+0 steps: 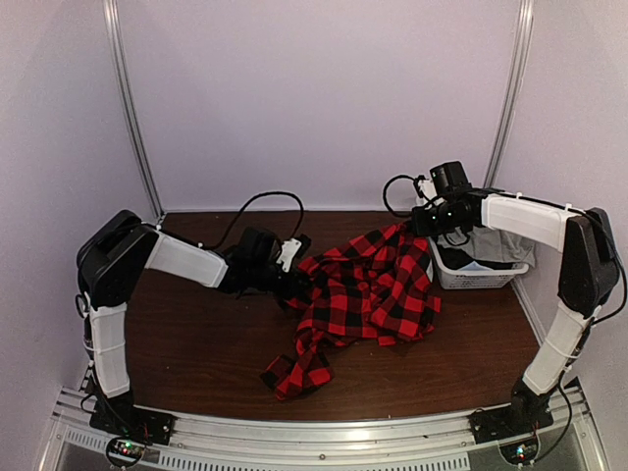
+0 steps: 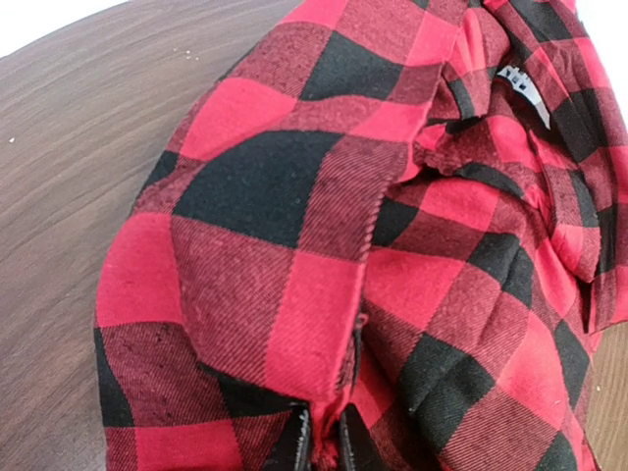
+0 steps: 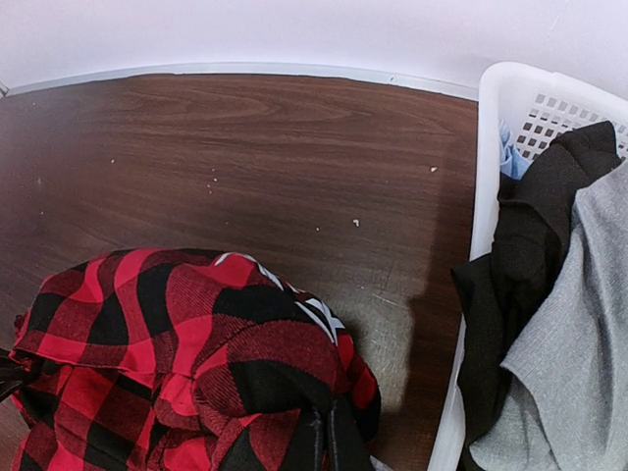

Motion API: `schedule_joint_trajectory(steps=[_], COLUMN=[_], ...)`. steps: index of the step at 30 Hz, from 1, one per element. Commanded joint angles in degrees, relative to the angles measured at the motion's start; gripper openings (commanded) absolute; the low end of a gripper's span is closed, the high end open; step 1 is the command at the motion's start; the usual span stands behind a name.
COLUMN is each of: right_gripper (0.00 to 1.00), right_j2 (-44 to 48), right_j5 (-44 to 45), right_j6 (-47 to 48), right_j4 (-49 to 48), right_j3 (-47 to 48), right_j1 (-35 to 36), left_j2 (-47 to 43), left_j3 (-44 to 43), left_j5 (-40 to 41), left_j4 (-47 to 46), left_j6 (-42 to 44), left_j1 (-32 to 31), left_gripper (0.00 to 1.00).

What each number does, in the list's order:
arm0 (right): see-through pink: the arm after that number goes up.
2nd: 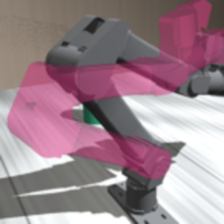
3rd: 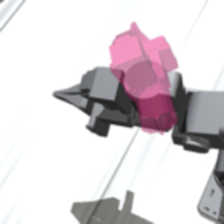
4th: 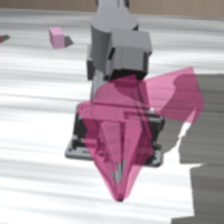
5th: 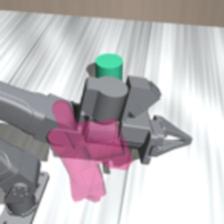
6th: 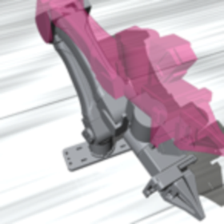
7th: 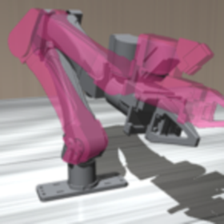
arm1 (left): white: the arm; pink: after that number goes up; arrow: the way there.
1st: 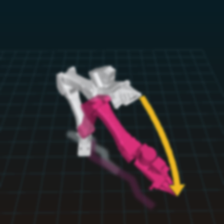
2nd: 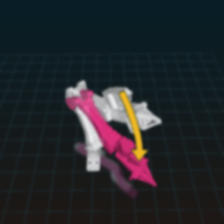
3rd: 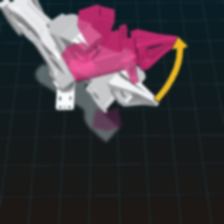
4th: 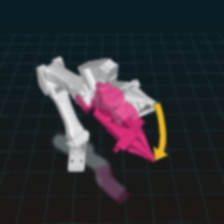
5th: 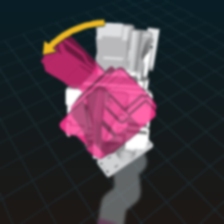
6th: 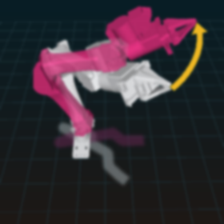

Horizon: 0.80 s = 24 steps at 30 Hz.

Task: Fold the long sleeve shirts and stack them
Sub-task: Flatten out the crumpled shirt at the center of the board.

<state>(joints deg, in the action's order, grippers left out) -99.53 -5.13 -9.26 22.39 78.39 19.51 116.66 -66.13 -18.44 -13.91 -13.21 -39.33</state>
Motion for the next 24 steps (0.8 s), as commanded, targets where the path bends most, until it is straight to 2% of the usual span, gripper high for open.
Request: schedule_joint_trajectory(steps=[1, 14, 24], right_gripper=[0.0, 0.0, 0.0], right_j2=[2.4, 2.6, 2.4], right_j5=[-0.2, -0.3, -0.4], right_j6=[0.3, 0.3, 0.3], right_j4=[-0.7, -0.7, -0.6], right_j3=[-0.7, -0.7, -0.7], right_j1=[-0.5, -0.5, -0.5], left_j2=[-2.4, -1.8, -2.6], left_j3=[0.3, 0.6, 0.6], left_j5=[-2.0, -2.3, -1.3], left_j4=[-4.0, -5.2, -5.0], left_j6=[-2.1, -5.1, -4.9], left_j1=[0.6, 1.2, 1.3], left_gripper=[0.11, 0.18, 0.06])
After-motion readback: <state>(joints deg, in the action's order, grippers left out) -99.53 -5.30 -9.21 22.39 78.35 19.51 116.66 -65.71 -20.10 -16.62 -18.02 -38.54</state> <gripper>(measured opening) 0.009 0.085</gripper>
